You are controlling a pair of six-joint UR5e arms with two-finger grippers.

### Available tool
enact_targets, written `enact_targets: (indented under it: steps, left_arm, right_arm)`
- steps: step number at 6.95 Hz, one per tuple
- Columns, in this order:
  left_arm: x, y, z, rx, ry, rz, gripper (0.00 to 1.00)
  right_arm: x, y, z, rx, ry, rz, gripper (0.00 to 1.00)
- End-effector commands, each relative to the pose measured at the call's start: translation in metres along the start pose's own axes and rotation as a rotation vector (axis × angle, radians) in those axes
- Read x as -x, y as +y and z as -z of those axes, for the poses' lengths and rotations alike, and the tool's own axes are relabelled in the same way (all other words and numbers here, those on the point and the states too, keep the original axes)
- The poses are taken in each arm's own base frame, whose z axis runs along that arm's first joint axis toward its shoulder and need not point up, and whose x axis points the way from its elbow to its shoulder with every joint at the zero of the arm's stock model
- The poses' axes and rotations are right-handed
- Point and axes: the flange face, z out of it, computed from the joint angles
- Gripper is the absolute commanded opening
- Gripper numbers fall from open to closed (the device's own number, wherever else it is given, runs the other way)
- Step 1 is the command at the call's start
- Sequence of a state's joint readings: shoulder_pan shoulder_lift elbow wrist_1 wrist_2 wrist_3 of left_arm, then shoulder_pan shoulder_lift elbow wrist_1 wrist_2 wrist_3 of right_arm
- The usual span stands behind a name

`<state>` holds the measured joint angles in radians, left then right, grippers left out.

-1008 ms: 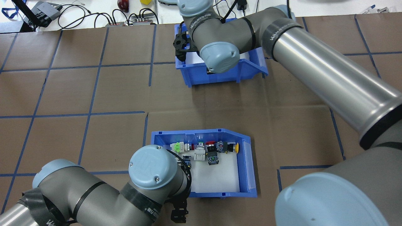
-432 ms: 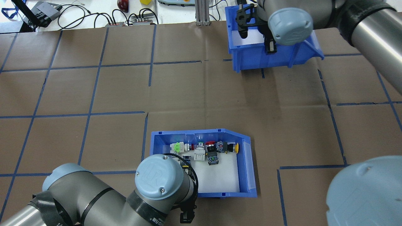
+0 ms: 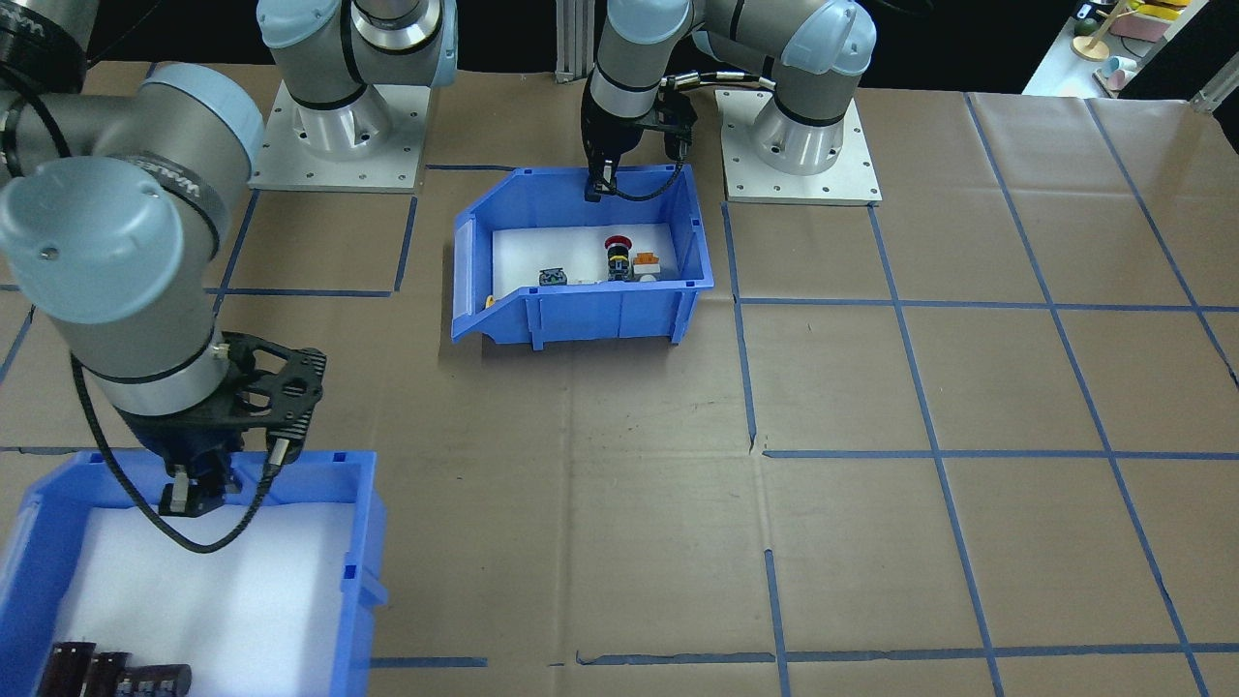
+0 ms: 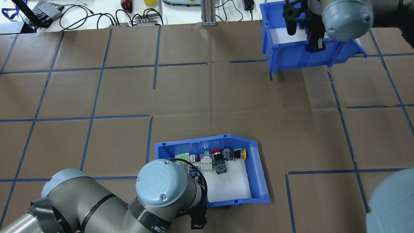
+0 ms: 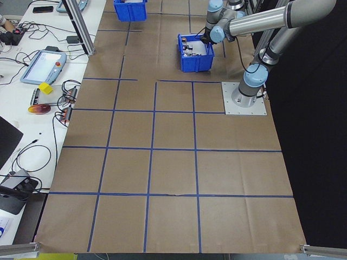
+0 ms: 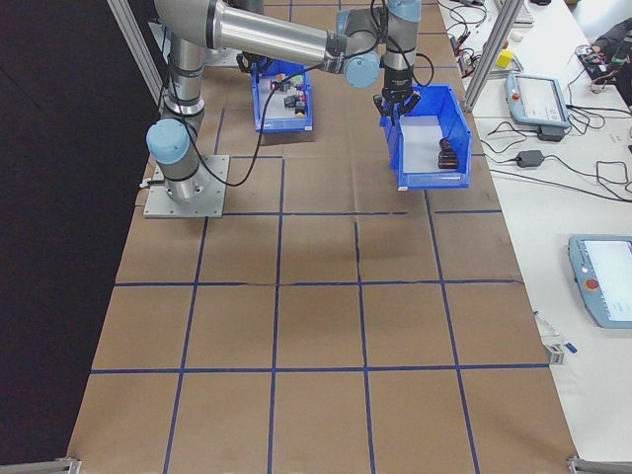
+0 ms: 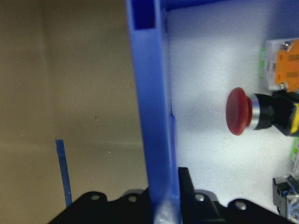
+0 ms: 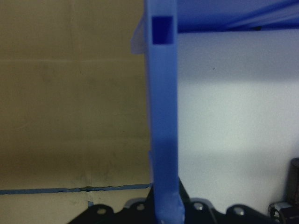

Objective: Place button box in front

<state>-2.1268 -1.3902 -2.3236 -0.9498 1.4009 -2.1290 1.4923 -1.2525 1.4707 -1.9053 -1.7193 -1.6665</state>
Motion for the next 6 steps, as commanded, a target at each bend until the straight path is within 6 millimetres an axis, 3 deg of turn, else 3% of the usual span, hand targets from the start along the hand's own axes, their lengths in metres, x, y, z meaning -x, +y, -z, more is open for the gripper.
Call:
enact_targets:
  steps: [1,2,3,4,5,6]
  left_arm:
    - [-0.032,0.001,0.033,-0.025,0.081,-0.045,0.0]
    - [-0.069,-0.022,0.042,-0.041,0.073,-0.057,0.0]
    - [-0.112,-0.061,0.048,-0.04,0.079,-0.017,0.0]
    - [-0.145,-0.081,0.062,-0.033,0.105,-0.025,0.0]
    - [-0.174,-0.078,0.076,-0.032,0.127,-0.027,0.0]
    - [-0.218,-0.069,0.079,-0.029,0.133,-0.028,0.0]
  right_arm:
    - [0.023,0.054,-0.004,-0.053,-0.014,-0.042,0.07]
    - [0.036,0.063,-0.008,-0.058,-0.027,-0.033,0.08]
    - [0.045,0.065,-0.01,-0.056,-0.026,-0.012,0.08]
    - [0.048,0.072,-0.013,-0.058,-0.033,-0.023,0.08]
    - [0.048,0.074,-0.014,-0.058,-0.035,-0.026,0.08]
    - [0.048,0.074,-0.014,-0.058,-0.035,-0.025,0.08]
